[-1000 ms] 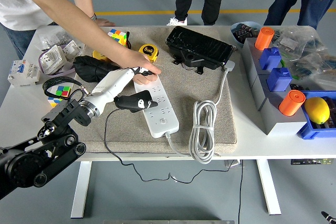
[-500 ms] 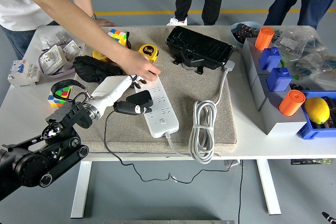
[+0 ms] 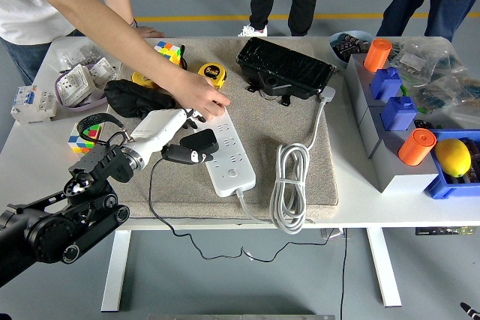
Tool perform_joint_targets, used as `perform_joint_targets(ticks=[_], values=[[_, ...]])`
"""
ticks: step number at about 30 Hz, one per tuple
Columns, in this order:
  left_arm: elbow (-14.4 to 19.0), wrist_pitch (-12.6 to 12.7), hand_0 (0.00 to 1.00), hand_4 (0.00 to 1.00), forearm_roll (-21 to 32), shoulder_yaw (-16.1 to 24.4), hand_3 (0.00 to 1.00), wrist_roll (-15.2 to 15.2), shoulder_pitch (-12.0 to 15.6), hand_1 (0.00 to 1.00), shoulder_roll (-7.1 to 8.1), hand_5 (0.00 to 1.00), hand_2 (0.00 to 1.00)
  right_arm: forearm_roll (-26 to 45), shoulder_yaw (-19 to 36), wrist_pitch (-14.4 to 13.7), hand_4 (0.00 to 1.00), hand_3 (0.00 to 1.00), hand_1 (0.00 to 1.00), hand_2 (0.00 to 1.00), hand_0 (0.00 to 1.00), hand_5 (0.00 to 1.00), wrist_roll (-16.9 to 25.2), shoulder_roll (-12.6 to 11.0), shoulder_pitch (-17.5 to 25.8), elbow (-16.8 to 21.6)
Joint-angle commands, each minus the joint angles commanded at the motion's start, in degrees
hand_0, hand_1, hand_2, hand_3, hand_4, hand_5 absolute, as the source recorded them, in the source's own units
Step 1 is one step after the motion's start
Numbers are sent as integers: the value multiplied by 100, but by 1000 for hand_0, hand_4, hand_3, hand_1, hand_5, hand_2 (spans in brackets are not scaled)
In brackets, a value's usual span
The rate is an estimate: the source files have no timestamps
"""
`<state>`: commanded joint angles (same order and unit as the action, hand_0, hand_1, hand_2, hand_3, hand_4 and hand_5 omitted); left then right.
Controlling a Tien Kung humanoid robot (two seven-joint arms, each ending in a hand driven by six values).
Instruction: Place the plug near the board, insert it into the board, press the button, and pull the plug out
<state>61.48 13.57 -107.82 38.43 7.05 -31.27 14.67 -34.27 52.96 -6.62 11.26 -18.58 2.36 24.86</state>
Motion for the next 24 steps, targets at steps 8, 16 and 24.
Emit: perform_joint_targets(ticks=[8,16,24], values=[[-79,18,415,883,-28,-17,561,34,-49,539,-35,365,540,-5,-5,-1,989,549,620,620,604,400,0,9,-2,-1],[-150,33,375,868,-41,-96,546,46,-102,524,-48,302,527,-12,23,-5,989,549,618,621,605,400,2,13,-12,-1],[-161,55,317,822,-58,-136,527,37,-111,488,-57,208,499,-15,28,-13,989,549,619,621,605,399,14,16,-13,1]])
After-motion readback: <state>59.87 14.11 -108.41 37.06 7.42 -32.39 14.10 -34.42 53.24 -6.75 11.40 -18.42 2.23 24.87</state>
